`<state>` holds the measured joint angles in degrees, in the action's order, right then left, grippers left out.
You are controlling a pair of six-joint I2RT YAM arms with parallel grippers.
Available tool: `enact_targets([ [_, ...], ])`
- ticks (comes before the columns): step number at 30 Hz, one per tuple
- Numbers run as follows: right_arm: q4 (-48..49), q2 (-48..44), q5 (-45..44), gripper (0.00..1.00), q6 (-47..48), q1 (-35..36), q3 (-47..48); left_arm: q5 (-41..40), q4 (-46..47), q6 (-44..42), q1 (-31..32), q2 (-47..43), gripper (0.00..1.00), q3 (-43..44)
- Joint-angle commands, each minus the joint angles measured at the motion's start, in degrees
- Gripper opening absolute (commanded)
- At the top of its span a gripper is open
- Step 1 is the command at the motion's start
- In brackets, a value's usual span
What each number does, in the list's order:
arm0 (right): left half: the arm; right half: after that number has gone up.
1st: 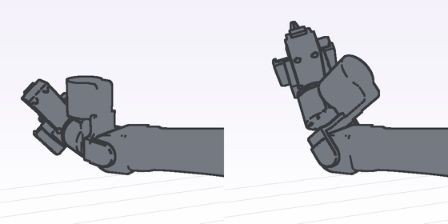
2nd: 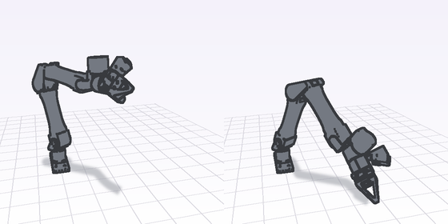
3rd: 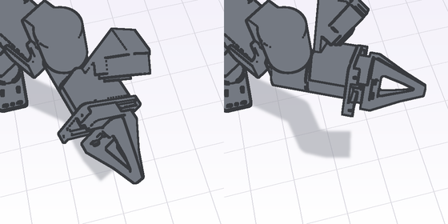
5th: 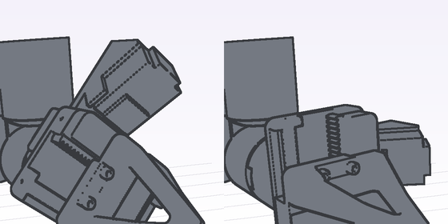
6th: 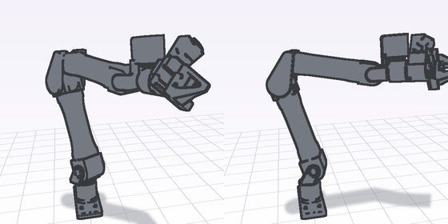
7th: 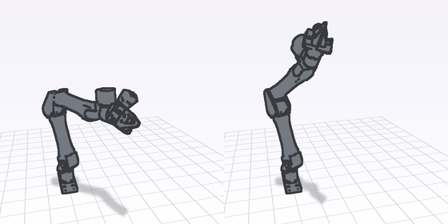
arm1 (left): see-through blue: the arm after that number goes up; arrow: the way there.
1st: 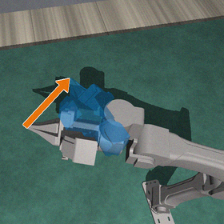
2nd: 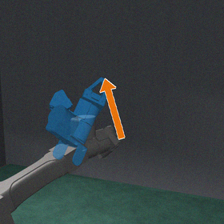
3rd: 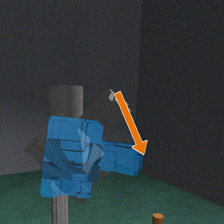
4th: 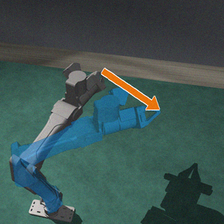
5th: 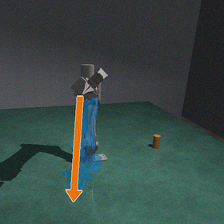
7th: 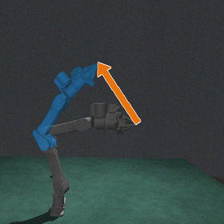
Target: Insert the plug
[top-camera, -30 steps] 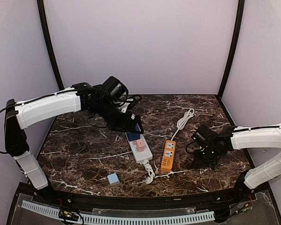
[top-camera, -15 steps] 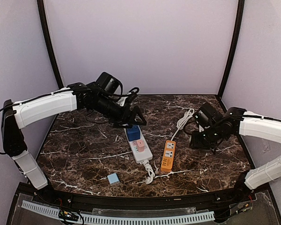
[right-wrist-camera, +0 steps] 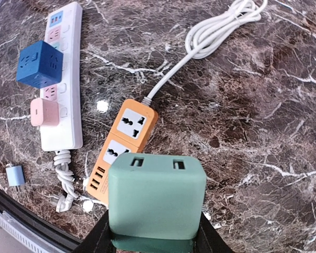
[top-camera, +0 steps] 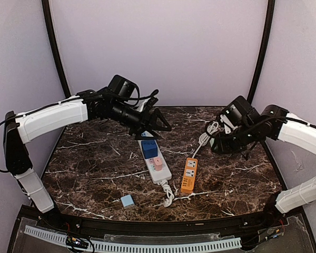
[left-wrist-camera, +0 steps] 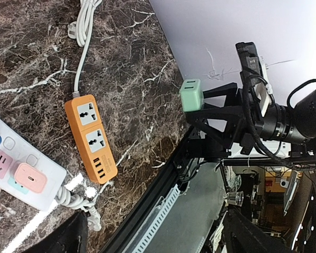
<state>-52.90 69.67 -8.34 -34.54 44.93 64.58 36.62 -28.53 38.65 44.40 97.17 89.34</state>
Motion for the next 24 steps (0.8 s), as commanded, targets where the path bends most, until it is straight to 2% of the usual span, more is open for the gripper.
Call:
enact_targets([
  [1, -0.7, -0.5, 3.7, 0.11, 6.4, 0.4, 4.0, 2.4, 3.8, 4.5, -0.3, -1.0, 0.88, -2.1],
  [8, 1.0, 0.1, 13.6, 0.13, 16.9, 0.4, 7.3, 6.2, 9.0, 11.8, -0.3, 0.1, 0.85, -2.1],
  [12, 2.4, 0.0, 15.8, 0.14, 21.5, 0.4, 7.8, 9.3, 12.1, 15.7, 0.2, 1.2, 0.81, -1.6],
  [24, 9.8, -2.3, 24.4, 0.16, 31.1, 0.4, 7.3, 12.3, 10.2, 16.7, 3.5, 6.0, 0.78, 4.0],
])
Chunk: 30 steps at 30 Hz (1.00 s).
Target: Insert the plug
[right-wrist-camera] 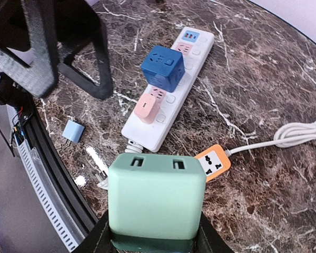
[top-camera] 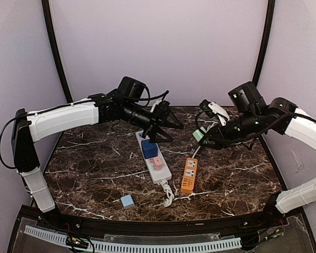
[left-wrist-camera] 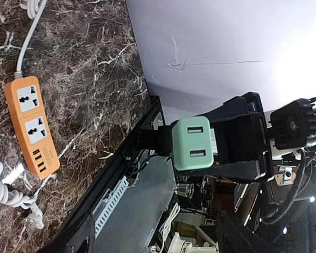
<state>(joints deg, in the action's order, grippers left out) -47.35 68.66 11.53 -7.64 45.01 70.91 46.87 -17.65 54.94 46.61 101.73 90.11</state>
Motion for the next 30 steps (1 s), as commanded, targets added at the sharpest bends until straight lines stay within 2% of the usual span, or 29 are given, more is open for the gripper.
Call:
enact_targets([
  [1, 4.6, -1.5, 5.1, 0.16, 4.5, 0.3, 0.9, 2.1, -0.8, 0.3, 1.5, 1.8, 0.76, 4.1],
  [16, 3.6, -0.3, 10.4, 0.16, 7.9, 0.5, 2.0, 1.9, -6.8, -2.9, 4.0, 5.1, 0.71, 9.9],
  [30, 1.0, 2.2, 8.2, 0.16, 12.0, 2.0, 4.4, 2.0, -10.6, -4.0, 5.4, 8.0, 0.65, 14.4],
])
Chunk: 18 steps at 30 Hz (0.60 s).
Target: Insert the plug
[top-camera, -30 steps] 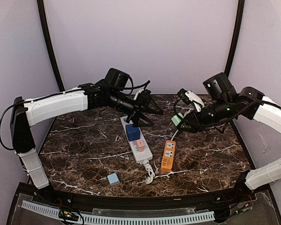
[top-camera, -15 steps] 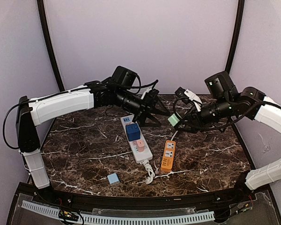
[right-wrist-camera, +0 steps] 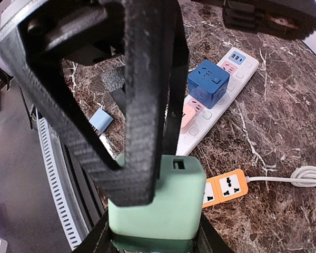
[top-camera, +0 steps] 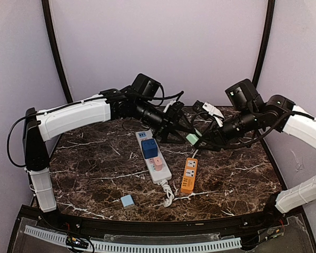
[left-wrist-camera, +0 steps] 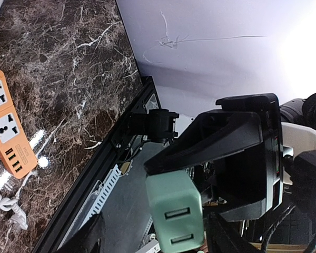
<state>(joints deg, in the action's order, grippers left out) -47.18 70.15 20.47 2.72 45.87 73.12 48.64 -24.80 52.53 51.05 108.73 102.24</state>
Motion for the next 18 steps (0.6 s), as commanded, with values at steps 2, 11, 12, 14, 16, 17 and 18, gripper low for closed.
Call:
enact_targets([
  [2, 0.9, 1.0, -1.5, 0.15, 1.8, 1.2, 2.4, -0.1, -4.3, -1.7, 1.2, 1.5, 0.63, 2.8],
  [11, -0.7, 1.1, -4.0, 0.15, 4.3, 2.7, 3.0, -0.8, -5.7, -1.1, 2.1, 2.2, 0.56, 3.7],
  [12, -1.0, 1.1, -4.3, 0.15, 4.5, 3.0, 3.0, -0.8, -5.7, -0.9, 2.1, 2.2, 0.56, 3.6],
  [14, -1.2, 0.8, -4.7, 0.14, 4.9, 3.4, 2.9, -0.8, -5.7, -0.7, 2.2, 2.2, 0.54, 3.6],
  [16, -1.2, 0.4, -4.8, 0.14, 5.3, 3.6, 2.8, -0.6, -5.7, -0.5, 2.4, 2.2, 0.53, 3.6],
  [17, -1.1, 0.3, -4.8, 0.14, 5.4, 3.7, 2.8, -0.4, -5.7, -0.5, 2.4, 2.2, 0.52, 3.6],
  [18, -1.0, 0.1, -4.8, 0.14, 5.6, 3.7, 2.7, -0.3, -5.7, -0.3, 2.5, 2.3, 0.52, 3.7],
])
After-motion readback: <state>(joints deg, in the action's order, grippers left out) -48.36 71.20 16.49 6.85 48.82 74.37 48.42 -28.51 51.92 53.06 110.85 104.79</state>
